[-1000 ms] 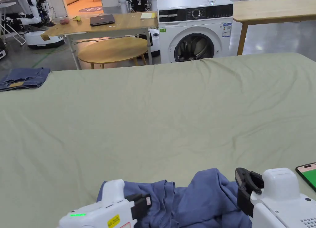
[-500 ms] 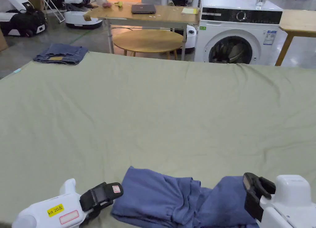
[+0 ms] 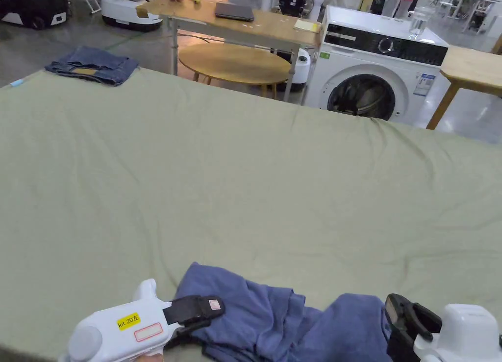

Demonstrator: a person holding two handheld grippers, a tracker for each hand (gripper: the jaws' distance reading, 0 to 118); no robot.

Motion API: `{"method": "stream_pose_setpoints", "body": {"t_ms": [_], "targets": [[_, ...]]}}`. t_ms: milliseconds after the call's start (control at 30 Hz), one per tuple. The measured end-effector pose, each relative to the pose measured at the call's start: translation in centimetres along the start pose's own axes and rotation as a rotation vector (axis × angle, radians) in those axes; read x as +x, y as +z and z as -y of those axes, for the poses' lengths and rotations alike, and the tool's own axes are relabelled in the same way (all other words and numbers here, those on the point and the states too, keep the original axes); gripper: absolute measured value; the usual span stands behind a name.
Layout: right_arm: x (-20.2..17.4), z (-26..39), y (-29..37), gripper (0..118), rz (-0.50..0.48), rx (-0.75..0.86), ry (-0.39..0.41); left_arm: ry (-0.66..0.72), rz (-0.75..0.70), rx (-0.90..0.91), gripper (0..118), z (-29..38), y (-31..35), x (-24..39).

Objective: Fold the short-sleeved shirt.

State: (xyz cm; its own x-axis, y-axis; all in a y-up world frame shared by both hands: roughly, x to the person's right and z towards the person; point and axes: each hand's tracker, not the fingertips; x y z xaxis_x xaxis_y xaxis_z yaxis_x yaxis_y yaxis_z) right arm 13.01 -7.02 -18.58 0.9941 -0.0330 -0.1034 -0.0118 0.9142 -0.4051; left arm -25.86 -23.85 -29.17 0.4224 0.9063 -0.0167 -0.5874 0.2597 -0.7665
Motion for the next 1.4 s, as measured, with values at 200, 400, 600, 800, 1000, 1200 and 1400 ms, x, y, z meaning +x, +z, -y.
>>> {"method": "stream_pose_setpoints", "body": {"t_ms": [200,400,600,800,1000,1200,1400], "targets": [[0.2,-0.6,0.0,0,0.015,0.009,0.012,-0.171,-0.106,0.130,11,-3.2,6.9,1.6],[-0.4,-0.3,-0.7,0,-0.001,0.018,-0.002,-0.408,-0.317,0.177,11,-6.2,13.0,2.7],[-0.5,0.3,-0.6,0,-0.012,0.025,-0.021,-0.708,-0.445,0.148,11,-3.2,10.4,9.7],[0.6,1.2,0.6,0,0.002,0.045,-0.040,-1.161,-0.582,-0.041,11,4.6,0.4,17.2],[2.7,2.7,1.8,0,0.032,0.064,-0.064,-1.508,-0.751,-0.272,11,13.7,-8.4,17.4],[4.9,3.6,2.5,0,0.047,0.077,-0.107,-1.544,-0.776,-0.207,68,13.8,-7.9,16.8],[6.2,4.1,1.9,0,0.045,0.061,-0.144,-1.097,-0.325,-0.065,79,8.6,-0.5,22.1]]}}
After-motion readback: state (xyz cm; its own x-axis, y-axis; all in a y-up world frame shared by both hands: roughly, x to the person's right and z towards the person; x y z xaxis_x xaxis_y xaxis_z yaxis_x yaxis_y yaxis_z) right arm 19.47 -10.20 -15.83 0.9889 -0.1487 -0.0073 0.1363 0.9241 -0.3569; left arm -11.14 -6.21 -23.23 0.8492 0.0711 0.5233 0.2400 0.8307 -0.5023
